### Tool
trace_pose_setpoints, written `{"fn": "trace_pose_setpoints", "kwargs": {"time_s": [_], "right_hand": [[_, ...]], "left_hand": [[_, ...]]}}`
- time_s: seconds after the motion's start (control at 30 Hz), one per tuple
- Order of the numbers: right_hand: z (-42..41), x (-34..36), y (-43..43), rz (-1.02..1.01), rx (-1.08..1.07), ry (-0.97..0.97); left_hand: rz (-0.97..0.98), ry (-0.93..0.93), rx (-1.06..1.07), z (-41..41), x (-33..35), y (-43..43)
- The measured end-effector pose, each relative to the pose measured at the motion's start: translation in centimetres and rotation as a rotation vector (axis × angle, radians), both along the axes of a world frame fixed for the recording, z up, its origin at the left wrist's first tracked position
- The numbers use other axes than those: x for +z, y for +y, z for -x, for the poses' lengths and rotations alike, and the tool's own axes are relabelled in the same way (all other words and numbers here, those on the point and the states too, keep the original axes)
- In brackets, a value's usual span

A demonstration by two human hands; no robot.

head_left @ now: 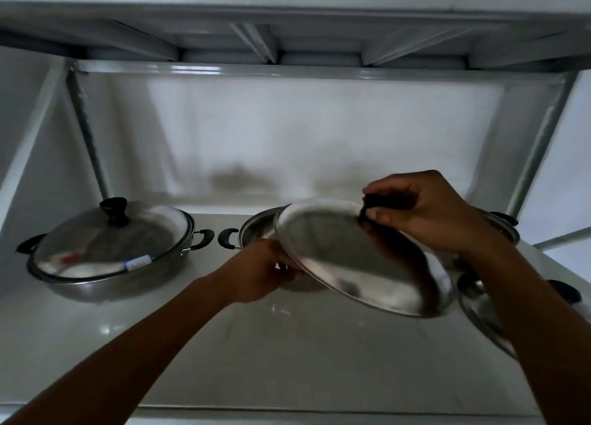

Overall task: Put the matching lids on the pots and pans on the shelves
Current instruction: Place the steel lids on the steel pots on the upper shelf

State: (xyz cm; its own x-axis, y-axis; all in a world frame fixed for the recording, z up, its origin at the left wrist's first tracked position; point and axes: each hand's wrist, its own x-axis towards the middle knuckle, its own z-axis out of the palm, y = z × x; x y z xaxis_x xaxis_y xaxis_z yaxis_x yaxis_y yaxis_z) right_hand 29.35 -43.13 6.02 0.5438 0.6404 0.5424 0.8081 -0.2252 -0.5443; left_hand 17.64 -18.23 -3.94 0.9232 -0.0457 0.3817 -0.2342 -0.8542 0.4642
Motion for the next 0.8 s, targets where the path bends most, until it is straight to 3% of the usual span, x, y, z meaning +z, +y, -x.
{"fn": "trace_pose_setpoints", "kwargs": {"time_s": [0.07,0.17,0.37,0.8], "right_hand": [[-1.0,-0.4,2.0,0.009,-0.06,-0.016],[-2.4,-1.3,5.1,0.043,-0.142,-0.063],[-3.2,-3.1,9.8,0.105,-0.17,-0.126],[-3.0,-5.9,13.1,0.217,-0.113,-0.175]], "left_hand": [[-0.026,-0.023,-0.07,1.2,-0.3,-0.6],[-0.064,-0.103,0.0,2.8,0.2,0.5],[0.204,-0.434,0.447,2.3,1.7,4.7],[0.074,-0.308,0.406,-3.5,1.7,3.9]]}}
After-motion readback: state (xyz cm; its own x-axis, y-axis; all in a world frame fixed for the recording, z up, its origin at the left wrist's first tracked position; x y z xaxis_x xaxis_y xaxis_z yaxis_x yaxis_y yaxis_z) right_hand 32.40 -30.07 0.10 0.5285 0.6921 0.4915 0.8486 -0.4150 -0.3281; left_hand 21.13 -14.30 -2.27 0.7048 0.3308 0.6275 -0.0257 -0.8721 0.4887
